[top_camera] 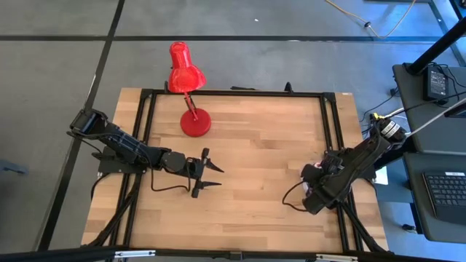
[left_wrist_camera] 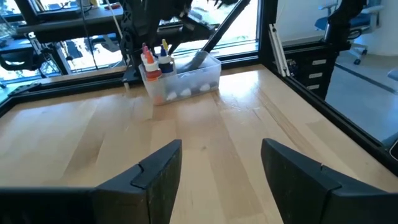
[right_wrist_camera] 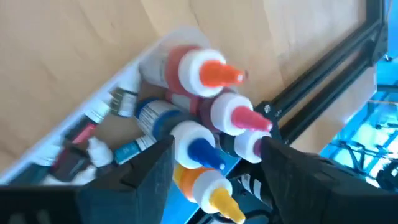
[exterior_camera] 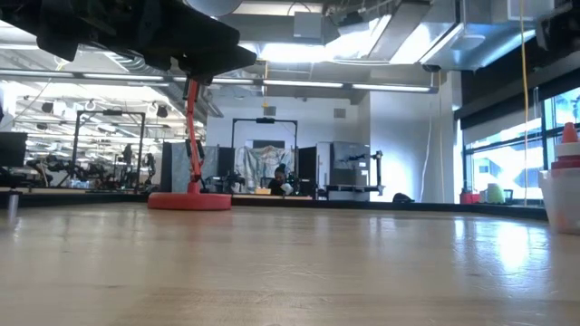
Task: Pick & Place food coloring
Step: Return to Home Position
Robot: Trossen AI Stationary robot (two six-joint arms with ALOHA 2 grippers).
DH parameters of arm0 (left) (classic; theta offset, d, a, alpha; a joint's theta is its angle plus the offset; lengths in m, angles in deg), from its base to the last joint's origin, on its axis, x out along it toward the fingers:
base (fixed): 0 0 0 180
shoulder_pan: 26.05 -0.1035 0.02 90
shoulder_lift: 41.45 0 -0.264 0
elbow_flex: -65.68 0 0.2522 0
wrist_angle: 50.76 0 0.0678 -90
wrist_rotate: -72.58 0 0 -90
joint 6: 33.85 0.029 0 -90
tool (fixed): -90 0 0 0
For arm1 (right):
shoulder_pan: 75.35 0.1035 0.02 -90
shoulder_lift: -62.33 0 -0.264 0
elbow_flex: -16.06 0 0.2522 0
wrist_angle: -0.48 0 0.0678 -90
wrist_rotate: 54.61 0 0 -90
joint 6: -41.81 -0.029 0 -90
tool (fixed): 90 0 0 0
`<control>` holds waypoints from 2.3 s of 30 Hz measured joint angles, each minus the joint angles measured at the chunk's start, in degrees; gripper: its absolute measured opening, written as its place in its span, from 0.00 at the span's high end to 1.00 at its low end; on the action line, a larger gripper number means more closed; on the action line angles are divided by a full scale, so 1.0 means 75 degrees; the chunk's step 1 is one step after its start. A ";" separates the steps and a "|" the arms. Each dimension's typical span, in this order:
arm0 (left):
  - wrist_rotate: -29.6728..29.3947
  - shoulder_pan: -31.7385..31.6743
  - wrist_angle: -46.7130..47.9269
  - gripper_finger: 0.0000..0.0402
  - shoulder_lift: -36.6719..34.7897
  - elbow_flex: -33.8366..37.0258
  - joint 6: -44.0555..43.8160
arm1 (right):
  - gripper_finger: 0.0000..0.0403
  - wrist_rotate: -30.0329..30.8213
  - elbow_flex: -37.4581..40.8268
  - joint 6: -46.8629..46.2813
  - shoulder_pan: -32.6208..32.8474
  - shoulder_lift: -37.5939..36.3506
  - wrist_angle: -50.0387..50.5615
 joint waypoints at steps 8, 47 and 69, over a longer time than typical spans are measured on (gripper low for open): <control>-0.0015 0.0000 -0.0028 0.46 0.0000 0.0000 -0.0040 | 0.40 0.1412 -0.1179 0.1929 0.0073 -0.0022 -0.0446; 0.0103 -0.1346 0.0218 0.46 -0.6035 0.3477 -0.1185 | 0.40 0.1043 0.3223 0.8808 -0.2638 -0.8892 -0.7863; 0.3707 -0.5281 0.1017 0.46 -0.7476 0.3646 -0.2094 | 0.40 0.0599 0.3990 0.8892 -0.3124 -1.1534 -0.7608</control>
